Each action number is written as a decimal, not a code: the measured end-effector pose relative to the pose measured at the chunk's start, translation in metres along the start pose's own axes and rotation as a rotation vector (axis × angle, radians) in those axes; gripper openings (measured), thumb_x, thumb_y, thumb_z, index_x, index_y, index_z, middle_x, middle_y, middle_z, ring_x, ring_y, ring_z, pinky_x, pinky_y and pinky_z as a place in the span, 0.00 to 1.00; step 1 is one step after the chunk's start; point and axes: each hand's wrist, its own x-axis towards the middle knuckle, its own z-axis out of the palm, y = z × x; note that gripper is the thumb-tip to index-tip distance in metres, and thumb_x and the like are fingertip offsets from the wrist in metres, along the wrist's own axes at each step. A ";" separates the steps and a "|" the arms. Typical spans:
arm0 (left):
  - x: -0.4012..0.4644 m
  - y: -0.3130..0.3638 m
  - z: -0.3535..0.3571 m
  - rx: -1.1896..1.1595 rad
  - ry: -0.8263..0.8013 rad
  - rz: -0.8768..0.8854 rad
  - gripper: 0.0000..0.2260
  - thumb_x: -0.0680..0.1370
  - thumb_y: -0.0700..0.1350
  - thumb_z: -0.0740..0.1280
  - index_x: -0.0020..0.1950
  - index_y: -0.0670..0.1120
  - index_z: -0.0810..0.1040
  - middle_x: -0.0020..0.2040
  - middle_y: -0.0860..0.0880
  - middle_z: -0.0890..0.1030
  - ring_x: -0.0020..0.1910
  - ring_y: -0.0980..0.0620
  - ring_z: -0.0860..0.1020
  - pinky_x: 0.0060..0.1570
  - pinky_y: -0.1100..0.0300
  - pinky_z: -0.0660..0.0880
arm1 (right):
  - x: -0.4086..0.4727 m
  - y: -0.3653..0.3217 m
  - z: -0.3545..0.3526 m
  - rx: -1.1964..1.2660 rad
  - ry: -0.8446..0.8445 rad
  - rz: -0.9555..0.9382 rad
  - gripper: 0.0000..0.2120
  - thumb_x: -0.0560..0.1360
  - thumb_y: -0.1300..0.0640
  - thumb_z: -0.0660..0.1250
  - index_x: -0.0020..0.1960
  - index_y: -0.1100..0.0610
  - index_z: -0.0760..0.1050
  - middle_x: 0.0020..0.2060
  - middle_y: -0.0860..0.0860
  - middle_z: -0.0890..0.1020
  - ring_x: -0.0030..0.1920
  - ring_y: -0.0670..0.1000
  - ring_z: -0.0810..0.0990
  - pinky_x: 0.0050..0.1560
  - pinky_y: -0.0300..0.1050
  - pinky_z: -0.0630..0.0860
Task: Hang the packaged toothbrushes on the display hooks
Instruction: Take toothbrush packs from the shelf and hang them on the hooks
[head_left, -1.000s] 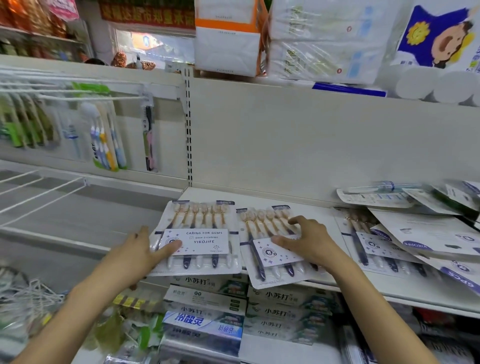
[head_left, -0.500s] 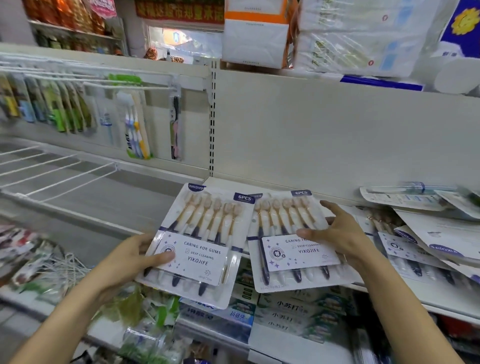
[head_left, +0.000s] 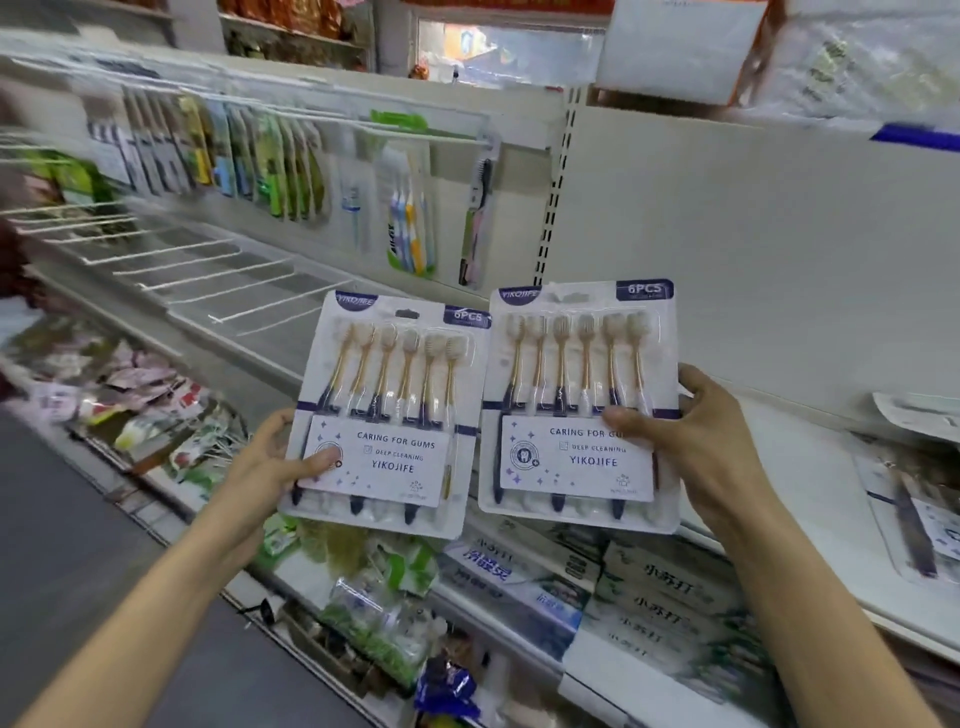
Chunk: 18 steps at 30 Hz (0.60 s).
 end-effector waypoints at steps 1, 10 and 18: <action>0.001 0.001 -0.009 -0.026 0.021 0.008 0.26 0.65 0.41 0.75 0.63 0.46 0.75 0.57 0.46 0.84 0.58 0.42 0.82 0.63 0.42 0.74 | 0.001 -0.003 0.012 0.009 -0.018 -0.004 0.24 0.65 0.66 0.80 0.57 0.55 0.78 0.43 0.52 0.88 0.42 0.51 0.87 0.37 0.41 0.83; 0.016 0.014 -0.142 -0.140 0.213 0.093 0.27 0.71 0.41 0.73 0.69 0.46 0.73 0.59 0.49 0.84 0.59 0.49 0.82 0.65 0.47 0.73 | 0.012 -0.022 0.157 0.073 -0.203 -0.084 0.25 0.66 0.71 0.77 0.57 0.52 0.77 0.47 0.53 0.88 0.47 0.55 0.87 0.46 0.47 0.84; 0.020 0.034 -0.287 -0.099 0.317 0.138 0.18 0.75 0.35 0.70 0.64 0.47 0.77 0.54 0.48 0.86 0.53 0.49 0.84 0.48 0.59 0.80 | 0.014 -0.035 0.315 0.114 -0.267 -0.167 0.24 0.66 0.72 0.77 0.59 0.60 0.79 0.48 0.50 0.88 0.48 0.51 0.87 0.49 0.43 0.83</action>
